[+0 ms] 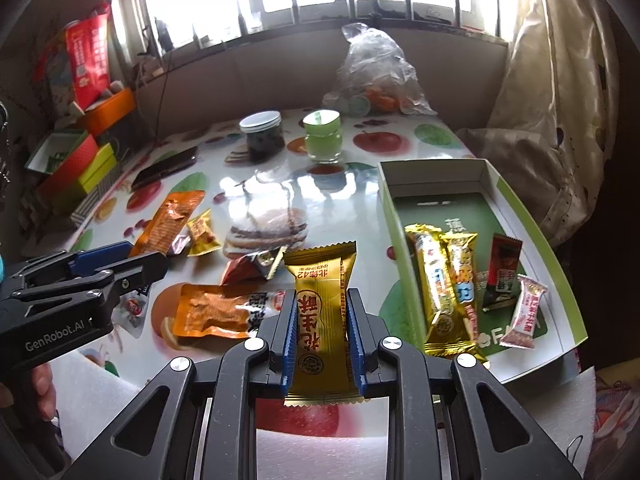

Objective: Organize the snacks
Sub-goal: 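Carry the orange packet and gold bar with both tools into the green box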

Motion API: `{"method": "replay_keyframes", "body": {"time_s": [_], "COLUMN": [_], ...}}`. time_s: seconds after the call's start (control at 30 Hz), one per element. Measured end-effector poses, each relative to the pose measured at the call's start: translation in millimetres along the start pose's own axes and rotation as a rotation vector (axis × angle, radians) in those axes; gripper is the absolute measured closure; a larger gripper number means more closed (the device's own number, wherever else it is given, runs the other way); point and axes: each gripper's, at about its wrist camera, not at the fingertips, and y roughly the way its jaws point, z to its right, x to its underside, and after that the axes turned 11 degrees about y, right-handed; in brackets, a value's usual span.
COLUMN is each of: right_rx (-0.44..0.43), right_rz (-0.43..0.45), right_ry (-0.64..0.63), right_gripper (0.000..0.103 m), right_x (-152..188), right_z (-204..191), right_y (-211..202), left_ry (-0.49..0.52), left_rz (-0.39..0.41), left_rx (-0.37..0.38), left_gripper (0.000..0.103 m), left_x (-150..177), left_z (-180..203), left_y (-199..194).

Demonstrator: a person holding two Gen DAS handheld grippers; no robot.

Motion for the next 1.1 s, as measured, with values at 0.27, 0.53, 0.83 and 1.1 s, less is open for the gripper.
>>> {"method": "replay_keyframes", "body": {"time_s": [0.27, 0.53, 0.83, 1.1], "right_rx": [0.032, 0.064, 0.094, 0.141], "right_rz": [0.023, 0.04, 0.048, 0.039], "right_ry": [0.043, 0.082, 0.117, 0.166], "right_gripper": [0.081, 0.081, 0.081, 0.081], "right_x": [-8.5, -12.9, -17.2, -17.6], "right_z": [22.1, 45.2, 67.3, 91.8], "right_y": [-5.4, -10.9, -15.1, -10.3], "left_ry": [0.032, 0.081, 0.111, 0.117], "left_rz": [0.019, 0.025, 0.006, -0.003], "left_rx": [0.043, 0.085, 0.145, 0.188], "left_gripper": [0.053, 0.053, 0.053, 0.053], "left_x": [-20.6, -35.5, -49.0, -63.9], "left_z": [19.9, 47.4, 72.2, 91.7], "left_y": [6.8, 12.5, 23.8, 37.1]}}
